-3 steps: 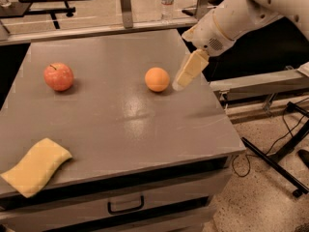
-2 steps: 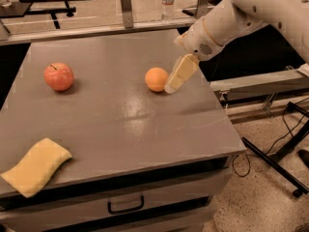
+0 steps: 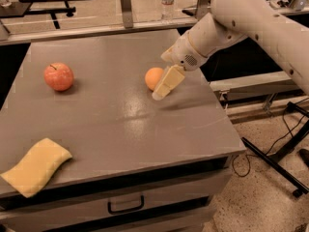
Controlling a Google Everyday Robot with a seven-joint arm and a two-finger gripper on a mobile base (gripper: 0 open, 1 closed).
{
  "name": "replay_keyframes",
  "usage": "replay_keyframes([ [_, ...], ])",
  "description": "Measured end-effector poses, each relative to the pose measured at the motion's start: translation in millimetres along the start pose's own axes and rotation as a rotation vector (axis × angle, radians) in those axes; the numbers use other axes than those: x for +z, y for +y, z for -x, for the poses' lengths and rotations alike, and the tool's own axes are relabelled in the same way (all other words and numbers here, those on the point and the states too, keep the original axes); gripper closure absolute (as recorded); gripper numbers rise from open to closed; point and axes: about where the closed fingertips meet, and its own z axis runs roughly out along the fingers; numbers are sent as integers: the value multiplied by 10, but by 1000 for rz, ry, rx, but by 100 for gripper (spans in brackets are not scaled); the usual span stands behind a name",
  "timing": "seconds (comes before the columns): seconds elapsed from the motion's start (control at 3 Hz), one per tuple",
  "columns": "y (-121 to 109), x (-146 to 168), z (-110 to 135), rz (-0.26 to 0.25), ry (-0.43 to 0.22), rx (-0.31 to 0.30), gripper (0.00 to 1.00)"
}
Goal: Move orange near sponge
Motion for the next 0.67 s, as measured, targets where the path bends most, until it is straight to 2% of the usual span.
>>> replay_keyframes([
  [0.67,162,184,100,67,-38,-15,60],
])
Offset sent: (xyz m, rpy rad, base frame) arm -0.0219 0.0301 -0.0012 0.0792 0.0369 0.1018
